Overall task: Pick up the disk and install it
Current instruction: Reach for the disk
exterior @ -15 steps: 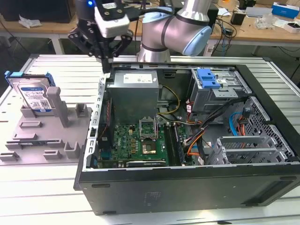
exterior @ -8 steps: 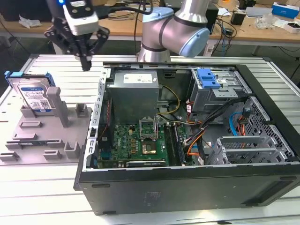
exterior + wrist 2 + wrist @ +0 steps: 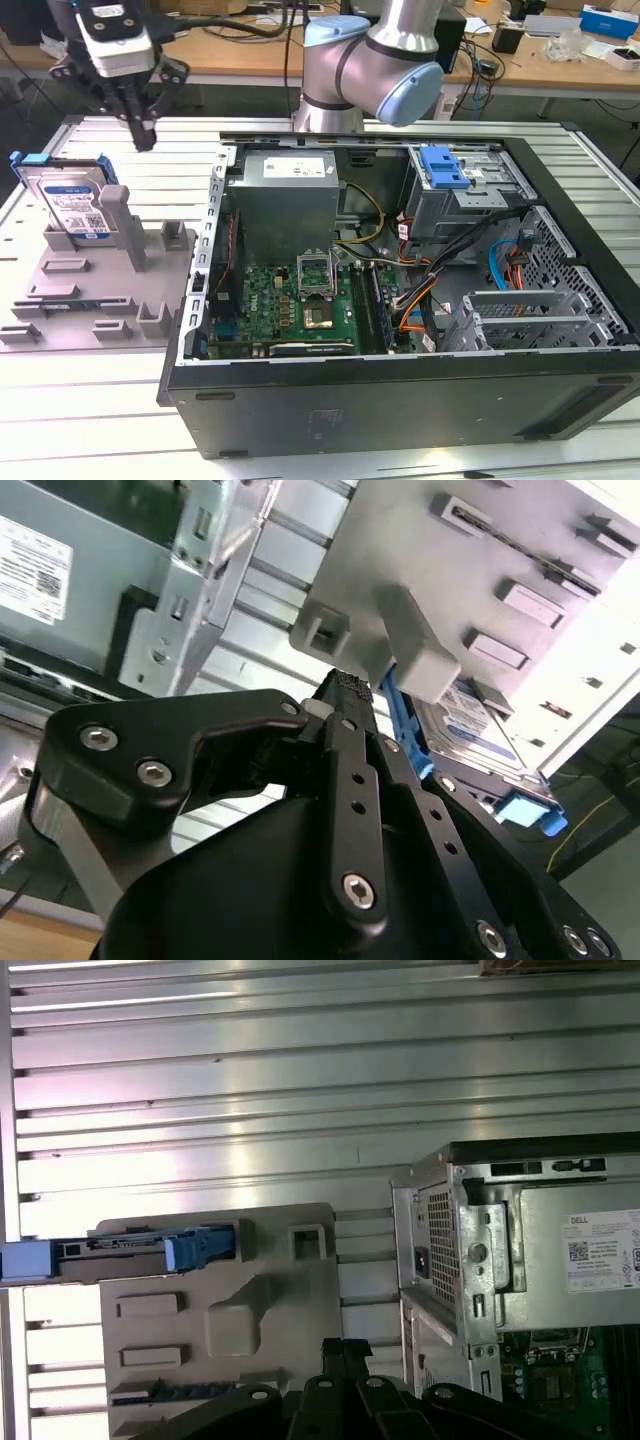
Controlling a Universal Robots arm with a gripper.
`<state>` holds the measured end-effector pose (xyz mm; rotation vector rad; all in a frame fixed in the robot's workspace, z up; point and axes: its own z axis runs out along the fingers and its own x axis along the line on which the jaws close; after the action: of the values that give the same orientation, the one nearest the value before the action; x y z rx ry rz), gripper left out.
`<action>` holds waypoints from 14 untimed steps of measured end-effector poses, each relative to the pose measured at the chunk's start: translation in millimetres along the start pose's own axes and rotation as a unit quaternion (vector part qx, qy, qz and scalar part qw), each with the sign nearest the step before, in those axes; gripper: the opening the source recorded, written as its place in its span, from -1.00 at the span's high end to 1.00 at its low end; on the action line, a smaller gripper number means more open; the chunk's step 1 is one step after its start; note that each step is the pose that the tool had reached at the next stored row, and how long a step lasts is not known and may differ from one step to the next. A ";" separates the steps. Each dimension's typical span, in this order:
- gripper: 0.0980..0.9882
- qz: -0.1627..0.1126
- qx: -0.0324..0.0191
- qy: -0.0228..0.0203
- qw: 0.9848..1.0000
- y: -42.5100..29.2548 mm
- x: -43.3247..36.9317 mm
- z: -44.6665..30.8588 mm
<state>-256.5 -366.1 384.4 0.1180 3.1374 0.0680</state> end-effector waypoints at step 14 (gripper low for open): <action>0.98 0.001 0.001 0.012 1.000 27.7 54.0 9.2</action>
<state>-308.3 -334.1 376.4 0.1197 3.1615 0.0669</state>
